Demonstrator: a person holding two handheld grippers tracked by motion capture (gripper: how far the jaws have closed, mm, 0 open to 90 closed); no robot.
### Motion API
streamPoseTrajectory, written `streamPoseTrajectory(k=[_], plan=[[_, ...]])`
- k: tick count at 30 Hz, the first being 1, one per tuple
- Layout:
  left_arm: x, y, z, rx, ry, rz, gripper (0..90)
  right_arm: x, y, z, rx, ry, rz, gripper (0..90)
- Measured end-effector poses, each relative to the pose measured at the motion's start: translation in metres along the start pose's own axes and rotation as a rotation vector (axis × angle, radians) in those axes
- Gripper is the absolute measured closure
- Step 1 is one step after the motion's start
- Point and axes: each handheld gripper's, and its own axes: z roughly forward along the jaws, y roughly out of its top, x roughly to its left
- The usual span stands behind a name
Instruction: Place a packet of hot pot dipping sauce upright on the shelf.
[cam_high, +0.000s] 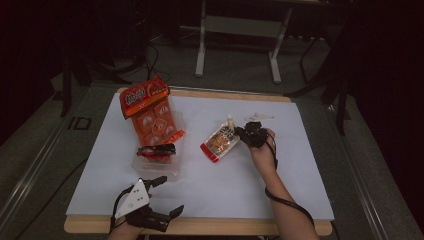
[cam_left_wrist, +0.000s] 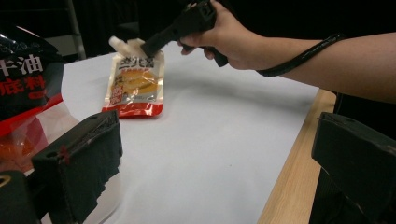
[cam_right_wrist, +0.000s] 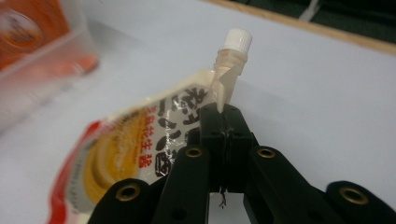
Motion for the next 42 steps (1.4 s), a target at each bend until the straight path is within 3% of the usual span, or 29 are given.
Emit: streamPoseTrajectory(k=[11,18,21,27,33,39,42], plan=[[-0.001,-0.002,0.003,-0.013,-0.001,0.02,2.3,0.028,0.025,-0.017,-0.103,0.086,-0.035,89.5],[-0.001,-0.002,0.003,-0.024,-0.02,0.02,2.4,0.044,0.035,-0.021,-0.126,0.135,-0.052,89.6],[-0.002,-0.001,0.005,-0.024,0.005,0.021,2.4,0.053,0.038,-0.023,-0.132,0.149,-0.075,89.6],[0.001,-0.001,0.004,-0.019,0.007,0.009,2.4,0.065,0.042,-0.027,-0.144,0.17,-0.106,89.6],[0.003,0.002,0.001,-0.066,0.005,-0.027,2.4,0.069,0.044,-0.035,-0.153,0.172,-0.135,89.6],[0.001,0.008,-0.002,-0.038,0.009,-0.06,2.4,0.07,0.046,-0.049,-0.166,0.181,-0.158,89.6],[-0.001,0.011,-0.003,-0.036,0.013,-0.048,2.4,0.071,0.047,-0.057,-0.169,0.192,-0.172,89.6]])
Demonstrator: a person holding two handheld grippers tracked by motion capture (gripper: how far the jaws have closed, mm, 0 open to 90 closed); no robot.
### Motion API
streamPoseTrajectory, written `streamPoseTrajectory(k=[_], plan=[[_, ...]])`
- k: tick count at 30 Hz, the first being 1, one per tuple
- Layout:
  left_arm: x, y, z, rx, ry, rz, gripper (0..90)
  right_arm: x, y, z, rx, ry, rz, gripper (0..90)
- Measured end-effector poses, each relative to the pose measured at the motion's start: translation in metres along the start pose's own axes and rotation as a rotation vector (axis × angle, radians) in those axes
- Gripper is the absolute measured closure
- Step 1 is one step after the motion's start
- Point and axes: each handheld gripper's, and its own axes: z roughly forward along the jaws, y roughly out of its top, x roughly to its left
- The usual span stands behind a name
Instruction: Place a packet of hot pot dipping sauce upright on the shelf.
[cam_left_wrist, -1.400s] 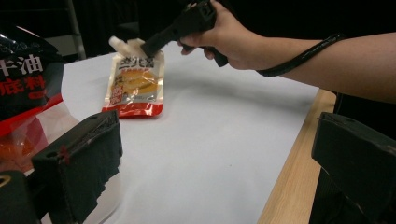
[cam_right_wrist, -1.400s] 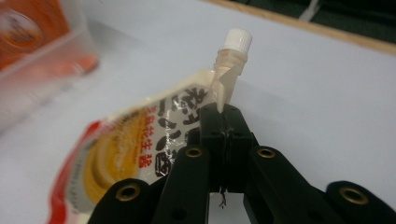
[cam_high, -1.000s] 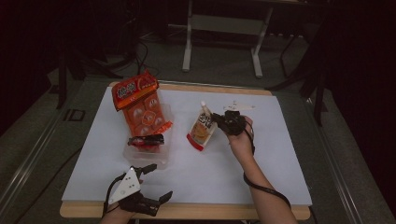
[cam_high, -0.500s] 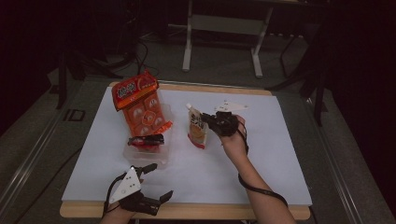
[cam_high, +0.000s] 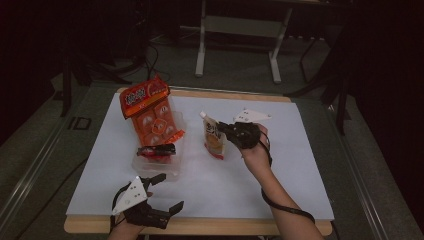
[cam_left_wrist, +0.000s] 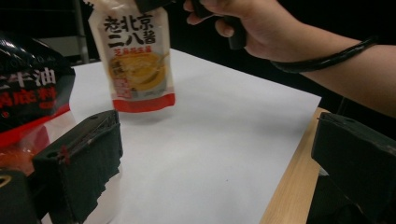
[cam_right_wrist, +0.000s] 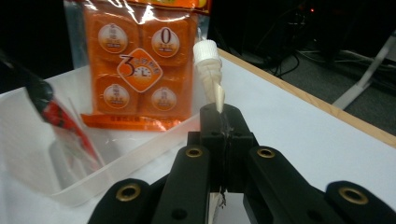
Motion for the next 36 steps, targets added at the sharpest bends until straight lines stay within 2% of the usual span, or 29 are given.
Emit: streamPoseTrajectory(k=[2,6,9,12,16,22,28,32,34,36], plan=[[-0.001,0.002,0.0,0.003,0.002,0.005,2.4,0.002,0.001,-0.005,-0.005,0.005,-0.01,89.6],[-0.003,0.005,-0.001,0.02,-0.031,0.029,2.4,0.006,0.003,-0.016,-0.013,0.025,-0.015,89.6],[-0.003,0.007,0.0,0.014,-0.061,0.024,2.4,0.01,0.005,-0.026,-0.024,0.038,-0.026,89.6],[-0.004,0.008,0.0,0.012,-0.071,0.03,2.4,0.013,0.006,-0.032,-0.032,0.051,-0.032,89.6],[-0.006,0.012,0.001,0.022,-0.083,0.052,2.5,0.023,0.008,-0.048,-0.044,0.069,-0.072,89.6],[-0.005,0.016,0.003,0.026,-0.095,0.044,2.7,0.033,0.007,-0.065,-0.06,0.107,-0.084,89.6],[-0.002,0.02,0.004,0.011,-0.101,0.026,4.0,0.043,0.004,-0.077,-0.069,0.131,-0.102,89.5],[0.0,0.024,0.005,0.0,-0.108,0.029,5.0,0.049,0.003,-0.087,-0.082,0.154,-0.111,89.6],[0.001,0.026,0.006,-0.003,-0.125,0.028,6.4,0.052,0.003,-0.092,-0.09,0.162,-0.116,89.6],[0.001,0.029,0.008,0.007,-0.125,0.042,7.1,0.055,0.003,-0.096,-0.096,0.169,-0.12,89.5]])
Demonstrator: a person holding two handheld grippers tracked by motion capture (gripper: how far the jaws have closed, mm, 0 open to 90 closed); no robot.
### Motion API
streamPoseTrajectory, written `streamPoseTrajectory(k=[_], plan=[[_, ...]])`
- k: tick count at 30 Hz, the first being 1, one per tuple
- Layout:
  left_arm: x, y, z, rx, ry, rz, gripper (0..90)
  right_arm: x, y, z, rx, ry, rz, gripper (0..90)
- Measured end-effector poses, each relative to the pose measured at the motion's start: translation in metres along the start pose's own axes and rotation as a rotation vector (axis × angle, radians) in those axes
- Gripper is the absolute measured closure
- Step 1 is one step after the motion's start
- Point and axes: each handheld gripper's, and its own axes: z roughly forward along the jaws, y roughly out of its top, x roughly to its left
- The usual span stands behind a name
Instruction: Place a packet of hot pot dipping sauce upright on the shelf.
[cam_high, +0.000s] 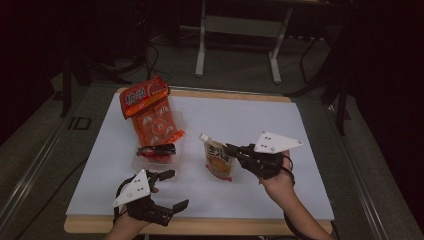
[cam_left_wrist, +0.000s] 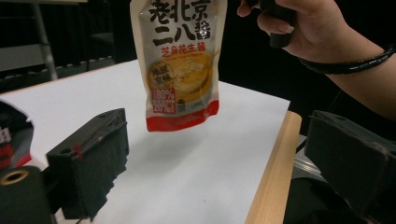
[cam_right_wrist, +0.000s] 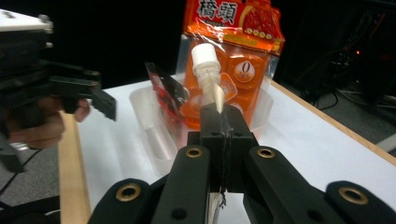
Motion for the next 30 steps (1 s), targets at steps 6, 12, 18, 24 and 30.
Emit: streamPoseTrajectory(k=[6,12,18,24,30], plan=[[0.003,0.009,0.004,-0.007,-0.02,0.01,10.1,0.008,-0.001,-0.009,-0.016,0.027,0.001,89.6],[0.007,0.02,0.006,-0.028,-0.048,0.001,14.5,0.019,-0.002,-0.016,-0.026,0.055,-0.012,89.5],[0.006,0.03,0.009,-0.034,-0.069,0.026,14.9,0.03,-0.002,-0.021,-0.033,0.087,-0.025,89.5],[0.001,0.039,0.014,-0.031,-0.103,0.058,15.3,0.039,-0.004,-0.021,-0.039,0.117,-0.029,89.5],[0.001,0.043,0.021,-0.019,-0.132,0.049,16.0,0.045,-0.004,-0.018,-0.037,0.137,-0.032,89.5]])
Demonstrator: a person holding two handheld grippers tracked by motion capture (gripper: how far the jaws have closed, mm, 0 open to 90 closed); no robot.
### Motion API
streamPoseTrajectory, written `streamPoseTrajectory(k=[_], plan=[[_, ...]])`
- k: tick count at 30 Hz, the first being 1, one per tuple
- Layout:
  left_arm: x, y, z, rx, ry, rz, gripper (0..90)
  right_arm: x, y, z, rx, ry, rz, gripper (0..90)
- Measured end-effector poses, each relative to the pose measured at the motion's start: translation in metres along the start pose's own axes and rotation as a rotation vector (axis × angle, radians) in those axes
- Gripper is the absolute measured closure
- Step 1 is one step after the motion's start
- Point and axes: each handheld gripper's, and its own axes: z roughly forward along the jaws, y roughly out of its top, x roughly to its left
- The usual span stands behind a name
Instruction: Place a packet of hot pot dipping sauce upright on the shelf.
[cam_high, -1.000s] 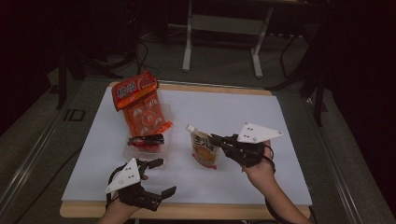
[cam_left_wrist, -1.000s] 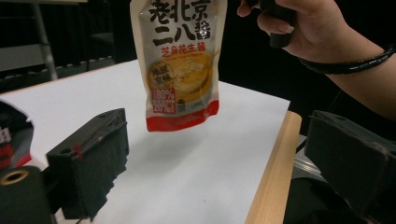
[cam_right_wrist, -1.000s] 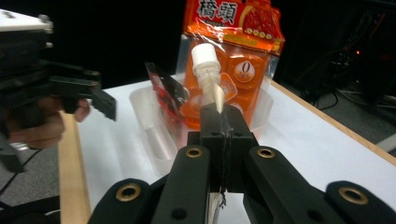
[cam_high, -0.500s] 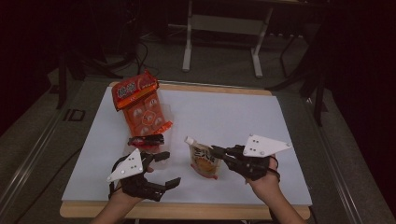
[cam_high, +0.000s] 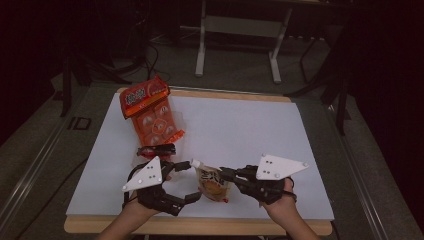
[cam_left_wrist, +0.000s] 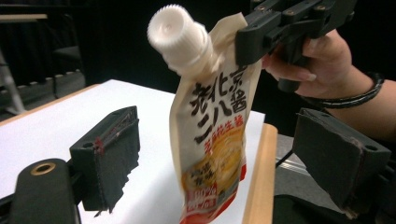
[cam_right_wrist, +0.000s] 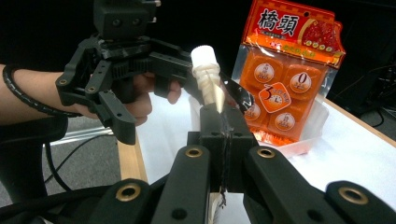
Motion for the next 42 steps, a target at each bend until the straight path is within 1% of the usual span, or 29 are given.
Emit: streamPoseTrajectory(k=[1,3,6,8,9,10,11,12,13,14,16,17,18,19,20,21,22,24,25,26,27,29,32,34,37,38,39,41,42], plan=[[0.001,0.0,0.001,0.003,0.004,-0.001,16.8,0.0,0.0,0.0,0.0,0.005,0.002,89.5],[0.002,0.001,0.002,-0.009,0.01,-0.006,19.9,0.002,0.0,0.001,0.001,0.01,-0.001,89.5],[0.006,0.001,0.004,-0.012,0.004,-0.013,22.2,0.003,-0.002,0.002,-0.002,0.025,0.008,89.5],[0.007,0.002,0.005,-0.015,-0.002,-0.011,30.6,0.005,-0.002,0.003,0.0,0.031,0.003,89.5],[0.008,0.002,0.006,-0.013,-0.009,-0.011,31.1,0.005,-0.002,0.003,0.0,0.037,0.005,89.5],[0.009,0.002,0.006,-0.012,-0.019,-0.009,34.5,0.006,-0.003,0.004,-0.001,0.04,0.004,89.5],[0.009,0.002,0.007,-0.016,-0.016,-0.003,38.0,0.006,-0.003,0.005,0.0,0.04,0.004,89.5],[0.009,0.003,0.007,-0.016,-0.025,-0.005,39.4,0.006,-0.003,0.005,-0.001,0.044,0.006,89.5],[0.01,0.003,0.007,-0.015,-0.036,-0.001,43.9,0.006,-0.002,0.005,-0.001,0.047,0.005,89.5],[0.009,0.003,0.008,-0.015,-0.029,0.011,46.4,0.007,-0.002,0.005,0.001,0.047,0.002,89.5],[0.009,0.004,0.008,-0.021,-0.04,0.009,50.3,0.007,-0.002,0.006,-0.001,0.049,0.0,89.5],[0.009,0.004,0.009,-0.022,-0.043,0.007,50.4,0.007,-0.002,0.006,0.0,0.049,0.0,89.5],[0.009,0.004,0.009,-0.019,-0.054,0.009,53.7,0.007,-0.002,0.006,-0.001,0.049,-0.001,89.5],[0.009,0.005,0.01,-0.015,-0.056,0.012,57.3,0.007,-0.002,0.006,0.001,0.052,0.002,89.4],[0.009,0.005,0.01,-0.013,-0.062,0.012,59.0,0.007,-0.003,0.007,0.001,0.05,0.0,89.5],[0.01,0.005,0.011,-0.01,-0.078,0.009,62.7,0.007,-0.003,0.007,0.003,0.051,0.0,89.5],[0.009,0.006,0.012,0.002,-0.074,0.016,64.6,0.007,-0.003,0.007,0.006,0.05,-0.001,89.4],[0.01,0.006,0.013,0.018,-0.072,0.007,69.5,0.007,-0.003,0.008,0.008,0.052,0.0,89.4],[0.011,0.006,0.013,0.022,-0.073,-0.001,70.4,0.006,-0.004,0.008,0.007,0.055,0.007,89.4],[0.012,0.006,0.014,0.027,-0.078,-0.006,72.8,0.006,-0.004,0.008,0.009,0.054,0.011,89.4],[0.011,0.007,0.014,0.035,-0.079,-0.004,75.0,0.006,-0.004,0.008,0.01,0.049,0.008,89.4],[0.01,0.007,0.014,0.044,-0.069,0.009,77.5,0.004,-0.005,0.008,0.01,0.046,0.012,89.4],[0.008,0.009,0.015,0.049,-0.049,0.025,78.2,0.002,-0.007,0.007,0.006,0.048,0.027,89.2],[0.007,0.01,0.015,0.049,-0.053,0.025,78.8,0.001,-0.007,0.007,0.004,0.045,0.026,88.8],[0.005,0.011,0.015,0.048,-0.054,0.039,79.9,-0.001,-0.008,0.006,-0.002,0.044,0.035,88.1],[0.005,0.012,0.015,0.042,-0.056,0.038,84.1,-0.002,-0.008,0.006,-0.003,0.04,0.037,87.9],[0.004,0.012,0.015,0.046,-0.053,0.041,84.7,-0.003,-0.009,0.005,-0.005,0.036,0.039,87.9],[0.003,0.012,0.015,0.048,-0.05,0.052,85.5,-0.005,-0.01,0.005,-0.01,0.048,0.053,87.1],[0.003,0.012,0.015,0.045,-0.053,0.047,85.8,-0.006,-0.01,0.005,-0.012,0.05,0.056,87.0]])
